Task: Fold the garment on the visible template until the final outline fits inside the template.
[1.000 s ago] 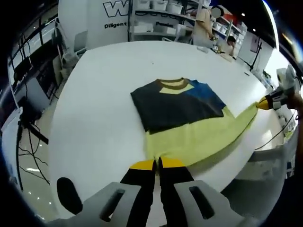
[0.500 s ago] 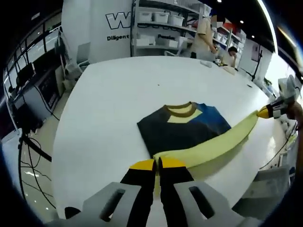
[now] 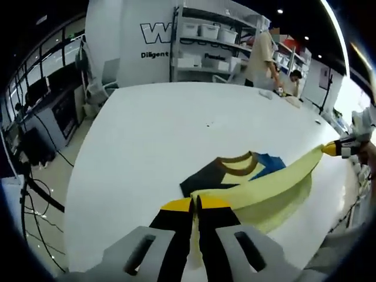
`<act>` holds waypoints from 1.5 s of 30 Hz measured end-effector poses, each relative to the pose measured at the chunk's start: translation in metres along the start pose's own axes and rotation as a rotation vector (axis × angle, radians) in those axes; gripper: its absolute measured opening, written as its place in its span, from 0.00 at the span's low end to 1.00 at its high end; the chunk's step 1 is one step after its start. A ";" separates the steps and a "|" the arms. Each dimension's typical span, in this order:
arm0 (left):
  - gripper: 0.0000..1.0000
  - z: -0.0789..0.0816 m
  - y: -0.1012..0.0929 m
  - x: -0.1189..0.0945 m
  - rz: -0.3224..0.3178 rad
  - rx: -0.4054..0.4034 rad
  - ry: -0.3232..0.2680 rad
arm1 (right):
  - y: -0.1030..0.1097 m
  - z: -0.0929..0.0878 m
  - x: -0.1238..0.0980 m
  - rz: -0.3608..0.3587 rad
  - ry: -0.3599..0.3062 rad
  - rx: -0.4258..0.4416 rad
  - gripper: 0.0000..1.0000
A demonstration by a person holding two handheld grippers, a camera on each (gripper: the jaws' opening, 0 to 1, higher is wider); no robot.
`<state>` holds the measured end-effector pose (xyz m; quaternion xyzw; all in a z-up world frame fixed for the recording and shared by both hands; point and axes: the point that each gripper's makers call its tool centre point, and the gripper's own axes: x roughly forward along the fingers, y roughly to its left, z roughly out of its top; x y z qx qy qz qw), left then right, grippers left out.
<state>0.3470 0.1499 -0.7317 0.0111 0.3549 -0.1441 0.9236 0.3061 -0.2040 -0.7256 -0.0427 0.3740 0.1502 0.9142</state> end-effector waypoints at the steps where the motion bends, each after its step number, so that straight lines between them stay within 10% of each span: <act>1: 0.06 0.002 0.002 0.005 0.005 -0.009 0.002 | -0.001 0.001 0.004 -0.001 0.002 -0.001 0.00; 25: 0.06 -0.025 0.029 0.109 0.104 0.070 0.116 | -0.030 -0.013 0.113 -0.066 0.111 0.126 0.00; 45: 0.07 -0.040 0.032 0.135 0.126 0.165 0.149 | -0.039 -0.046 0.150 -0.067 0.136 0.087 0.00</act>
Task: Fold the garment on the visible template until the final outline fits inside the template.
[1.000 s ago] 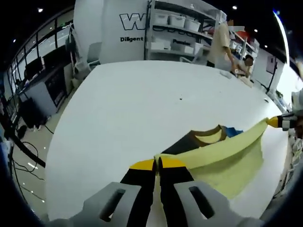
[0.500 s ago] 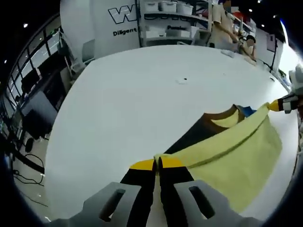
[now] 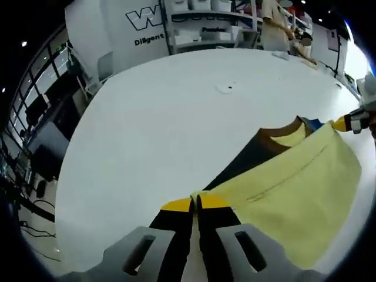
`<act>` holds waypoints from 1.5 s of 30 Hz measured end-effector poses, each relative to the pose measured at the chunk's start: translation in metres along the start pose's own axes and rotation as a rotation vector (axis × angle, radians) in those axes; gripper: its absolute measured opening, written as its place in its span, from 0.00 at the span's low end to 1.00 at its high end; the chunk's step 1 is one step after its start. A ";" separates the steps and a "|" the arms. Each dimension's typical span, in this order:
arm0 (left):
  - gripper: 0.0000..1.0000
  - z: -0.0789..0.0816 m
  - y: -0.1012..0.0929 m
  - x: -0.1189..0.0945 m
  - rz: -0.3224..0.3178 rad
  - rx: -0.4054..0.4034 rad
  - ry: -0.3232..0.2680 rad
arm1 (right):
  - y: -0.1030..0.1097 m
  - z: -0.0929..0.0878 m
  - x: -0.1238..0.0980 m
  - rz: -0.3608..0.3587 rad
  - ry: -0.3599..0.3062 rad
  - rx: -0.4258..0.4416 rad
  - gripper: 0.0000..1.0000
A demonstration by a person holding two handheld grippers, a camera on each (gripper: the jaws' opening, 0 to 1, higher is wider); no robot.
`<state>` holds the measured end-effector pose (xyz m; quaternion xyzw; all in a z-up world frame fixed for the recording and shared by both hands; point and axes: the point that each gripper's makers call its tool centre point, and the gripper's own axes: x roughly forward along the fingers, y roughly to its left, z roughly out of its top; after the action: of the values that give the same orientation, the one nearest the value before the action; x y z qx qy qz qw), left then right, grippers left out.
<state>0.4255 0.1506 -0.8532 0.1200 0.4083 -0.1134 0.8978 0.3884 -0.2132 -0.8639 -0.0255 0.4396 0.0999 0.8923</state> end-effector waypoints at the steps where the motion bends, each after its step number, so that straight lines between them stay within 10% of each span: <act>1: 0.07 -0.001 0.000 0.001 0.003 -0.002 0.001 | 0.001 -0.001 0.001 0.003 -0.004 -0.005 0.00; 9: 0.13 0.014 -0.013 -0.011 -0.086 0.127 -0.109 | 0.002 0.004 -0.010 0.039 -0.046 -0.092 0.00; 19: 0.53 0.007 -0.020 -0.024 -0.165 0.414 -0.134 | 0.008 0.002 -0.017 0.090 -0.065 -0.348 0.30; 24: 0.48 0.009 -0.013 -0.010 -0.109 0.576 -0.176 | 0.007 0.001 -0.010 0.077 -0.076 -0.434 0.36; 33: 0.45 0.023 -0.014 0.000 -0.098 0.530 -0.221 | 0.002 0.015 0.003 0.073 -0.119 -0.401 0.34; 45: 0.40 0.032 0.009 0.022 -0.073 0.046 -0.208 | -0.011 0.034 0.014 0.059 -0.192 -0.020 0.25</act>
<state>0.4645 0.1468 -0.8487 0.1132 0.3141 -0.1673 0.9276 0.4256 -0.2178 -0.8543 -0.0115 0.3515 0.1323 0.9267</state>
